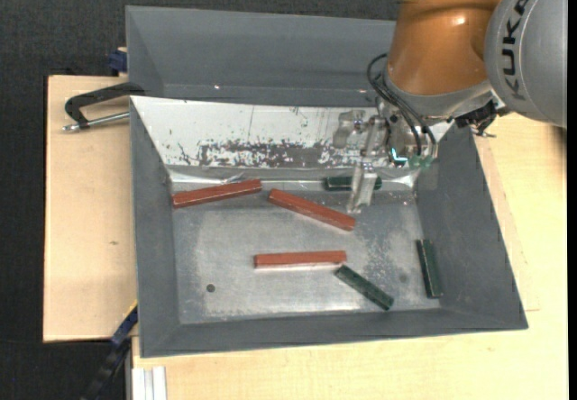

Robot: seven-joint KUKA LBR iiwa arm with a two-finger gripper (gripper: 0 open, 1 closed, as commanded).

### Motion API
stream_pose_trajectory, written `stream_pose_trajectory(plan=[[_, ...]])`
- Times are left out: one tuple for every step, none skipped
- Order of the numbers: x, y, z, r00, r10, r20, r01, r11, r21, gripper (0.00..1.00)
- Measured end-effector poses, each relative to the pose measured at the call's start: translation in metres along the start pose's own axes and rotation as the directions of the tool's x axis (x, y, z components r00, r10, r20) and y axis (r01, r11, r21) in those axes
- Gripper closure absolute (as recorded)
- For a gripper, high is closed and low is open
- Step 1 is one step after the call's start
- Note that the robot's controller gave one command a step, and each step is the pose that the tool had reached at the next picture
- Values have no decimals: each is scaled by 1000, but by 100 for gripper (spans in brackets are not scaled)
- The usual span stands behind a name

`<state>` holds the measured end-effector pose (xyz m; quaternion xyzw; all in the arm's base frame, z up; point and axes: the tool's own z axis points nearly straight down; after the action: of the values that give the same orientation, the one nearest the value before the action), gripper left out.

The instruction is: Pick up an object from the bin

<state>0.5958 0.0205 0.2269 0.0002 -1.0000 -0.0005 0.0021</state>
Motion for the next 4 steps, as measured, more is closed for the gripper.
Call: stream_pose_trajectory(plan=[[-1, 0, -4, 1000, 0, 8, 0, 1000, 0, 0], [3, -4, 55, 999, -34, 12, 34, 999, 0, 0], [-4, 14, 122, 990, -138, 10, 138, 990, 1, 0], [4, 7, 155, 969, -245, 7, 245, 969, 1, 100]])
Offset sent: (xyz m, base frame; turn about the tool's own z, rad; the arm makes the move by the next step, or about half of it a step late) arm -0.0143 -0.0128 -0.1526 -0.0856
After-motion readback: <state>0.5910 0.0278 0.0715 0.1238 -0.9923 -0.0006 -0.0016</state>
